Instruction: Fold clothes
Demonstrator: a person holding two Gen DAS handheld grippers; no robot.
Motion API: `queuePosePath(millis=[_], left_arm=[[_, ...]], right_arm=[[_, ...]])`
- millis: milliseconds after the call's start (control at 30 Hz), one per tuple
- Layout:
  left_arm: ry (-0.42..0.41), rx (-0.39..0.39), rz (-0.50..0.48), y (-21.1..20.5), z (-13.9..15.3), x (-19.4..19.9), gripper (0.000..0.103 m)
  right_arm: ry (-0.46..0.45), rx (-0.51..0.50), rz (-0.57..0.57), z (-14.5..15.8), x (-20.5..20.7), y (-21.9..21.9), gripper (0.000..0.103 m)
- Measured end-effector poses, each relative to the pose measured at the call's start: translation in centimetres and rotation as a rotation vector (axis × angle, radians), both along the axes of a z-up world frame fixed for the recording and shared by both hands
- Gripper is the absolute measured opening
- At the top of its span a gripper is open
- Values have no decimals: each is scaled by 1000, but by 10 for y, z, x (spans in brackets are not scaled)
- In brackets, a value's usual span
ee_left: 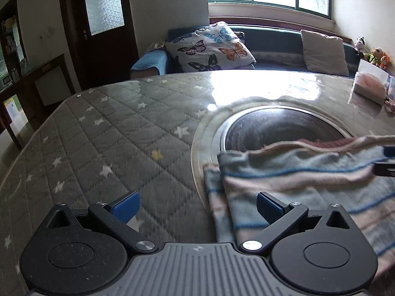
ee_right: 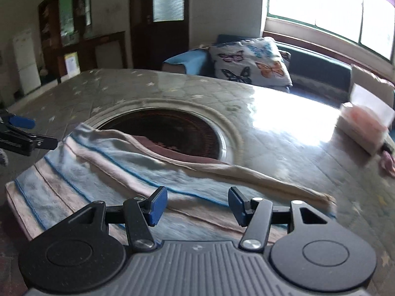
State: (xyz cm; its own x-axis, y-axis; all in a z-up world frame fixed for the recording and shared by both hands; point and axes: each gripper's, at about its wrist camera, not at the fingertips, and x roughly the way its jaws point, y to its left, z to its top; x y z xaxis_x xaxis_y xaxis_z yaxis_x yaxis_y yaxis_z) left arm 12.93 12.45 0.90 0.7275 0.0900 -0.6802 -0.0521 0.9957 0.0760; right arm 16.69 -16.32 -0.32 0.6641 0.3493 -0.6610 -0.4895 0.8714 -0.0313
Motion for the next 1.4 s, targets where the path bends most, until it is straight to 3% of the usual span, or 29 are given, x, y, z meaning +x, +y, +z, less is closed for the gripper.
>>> queuePosePath(millis=[267, 567, 800, 1033, 1400], left_arm=[[2, -23, -34, -4, -6, -15, 102], [27, -33, -44, 0, -17, -21, 102], [33, -90, -51, 7, -13, -21, 85], [45, -154, -33, 22, -10, -13, 73], [47, -216, 38, 44, -1, -16, 73]], right_arm=[[-25, -93, 15, -18, 15, 31, 56], [-41, -77, -58, -21, 43, 38, 56], [-60, -96, -51, -13, 39, 43, 57], [-47, -60, 138, 10, -12, 63, 57], [-25, -23, 534, 14, -102, 147, 54]])
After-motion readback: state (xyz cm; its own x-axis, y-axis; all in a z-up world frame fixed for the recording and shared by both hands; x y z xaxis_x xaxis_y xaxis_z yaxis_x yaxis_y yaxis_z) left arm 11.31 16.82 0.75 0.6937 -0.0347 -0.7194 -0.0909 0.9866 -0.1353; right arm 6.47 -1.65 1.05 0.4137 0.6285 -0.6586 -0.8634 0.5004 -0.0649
